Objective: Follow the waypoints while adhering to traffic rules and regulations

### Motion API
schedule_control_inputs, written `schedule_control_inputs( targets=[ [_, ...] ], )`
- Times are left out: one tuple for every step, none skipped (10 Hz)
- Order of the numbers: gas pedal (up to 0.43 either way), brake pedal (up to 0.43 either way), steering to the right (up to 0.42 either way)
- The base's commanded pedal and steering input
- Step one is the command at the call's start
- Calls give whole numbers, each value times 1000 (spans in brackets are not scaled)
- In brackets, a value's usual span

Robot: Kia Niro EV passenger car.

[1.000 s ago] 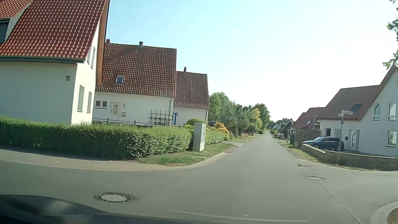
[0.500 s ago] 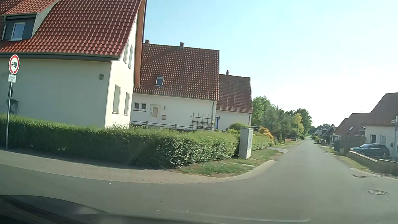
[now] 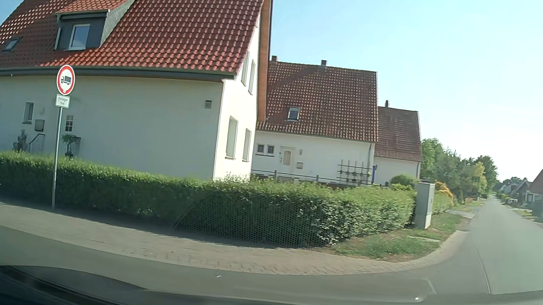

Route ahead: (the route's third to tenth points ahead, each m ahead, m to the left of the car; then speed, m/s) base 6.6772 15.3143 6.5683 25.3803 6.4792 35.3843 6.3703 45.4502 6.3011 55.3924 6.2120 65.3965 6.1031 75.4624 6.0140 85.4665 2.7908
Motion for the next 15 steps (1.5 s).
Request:
schedule_control_inputs(
  targets=[
    [59,6,-674],
    [20,6,-712],
    [8,6,-750],
    [20,6,-765],
    [47,6,-766],
    [59,6,-770],
    [79,6,-766],
    [98,6,-754],
    [98,6,-749],
    [98,6,-748],
    [98,6,-749],
    [87,6,-758],
    [87,6,-765],
    [87,6,-766],
    [87,6,-762]
  ],
)
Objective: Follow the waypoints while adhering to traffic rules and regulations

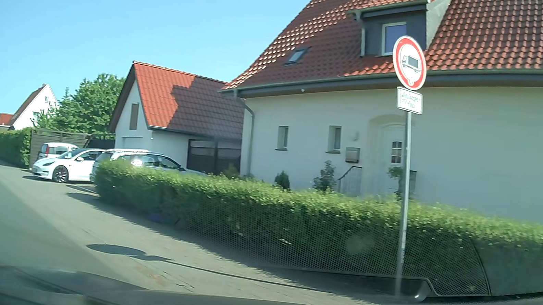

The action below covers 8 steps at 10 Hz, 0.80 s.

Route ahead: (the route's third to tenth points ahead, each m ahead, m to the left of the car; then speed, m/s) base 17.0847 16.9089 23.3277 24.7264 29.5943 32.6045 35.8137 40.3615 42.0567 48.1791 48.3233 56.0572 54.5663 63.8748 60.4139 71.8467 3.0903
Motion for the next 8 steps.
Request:
schedule_control_inputs(
  targets=[
    [87,6,-759],
    [87,6,-755],
    [87,6,-749],
    [87,6,-738],
    [87,6,-722],
    [110,6,-699],
    [118,6,-674],
    [118,6,-640]
  ],
)
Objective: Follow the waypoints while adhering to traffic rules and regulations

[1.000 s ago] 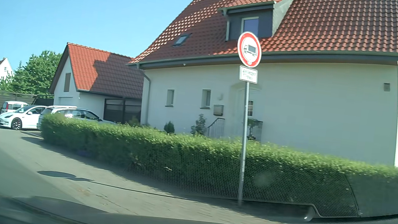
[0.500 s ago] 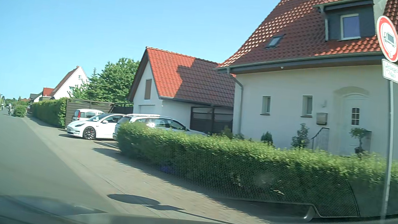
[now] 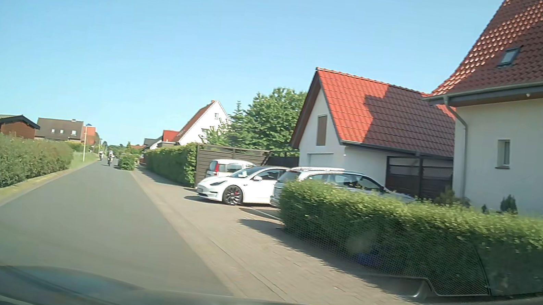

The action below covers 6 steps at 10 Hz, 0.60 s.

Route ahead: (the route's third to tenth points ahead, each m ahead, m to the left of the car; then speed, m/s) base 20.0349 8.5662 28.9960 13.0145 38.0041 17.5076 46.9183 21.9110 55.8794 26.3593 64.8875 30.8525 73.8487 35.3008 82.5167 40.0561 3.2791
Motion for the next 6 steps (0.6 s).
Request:
schedule_control_inputs(
  targets=[
    [118,6,-602],
    [118,6,-572],
    [130,6,-528],
    [130,6,-482],
    [130,6,-443],
    [130,6,-398]
  ],
)
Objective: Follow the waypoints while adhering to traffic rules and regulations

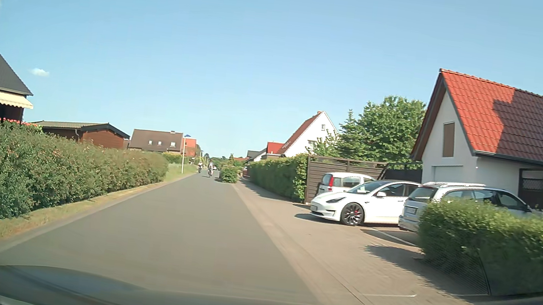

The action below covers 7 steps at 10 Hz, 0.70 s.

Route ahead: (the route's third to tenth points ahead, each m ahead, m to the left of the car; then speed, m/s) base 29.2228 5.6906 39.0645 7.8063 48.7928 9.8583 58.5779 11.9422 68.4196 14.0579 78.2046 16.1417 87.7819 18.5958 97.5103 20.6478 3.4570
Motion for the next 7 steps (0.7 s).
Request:
schedule_control_inputs(
  targets=[
    [130,6,-350],
    [130,6,-309],
    [130,6,-274],
    [130,6,-234],
    [138,6,-183],
    [138,6,-155],
    [157,6,-133]
  ],
)
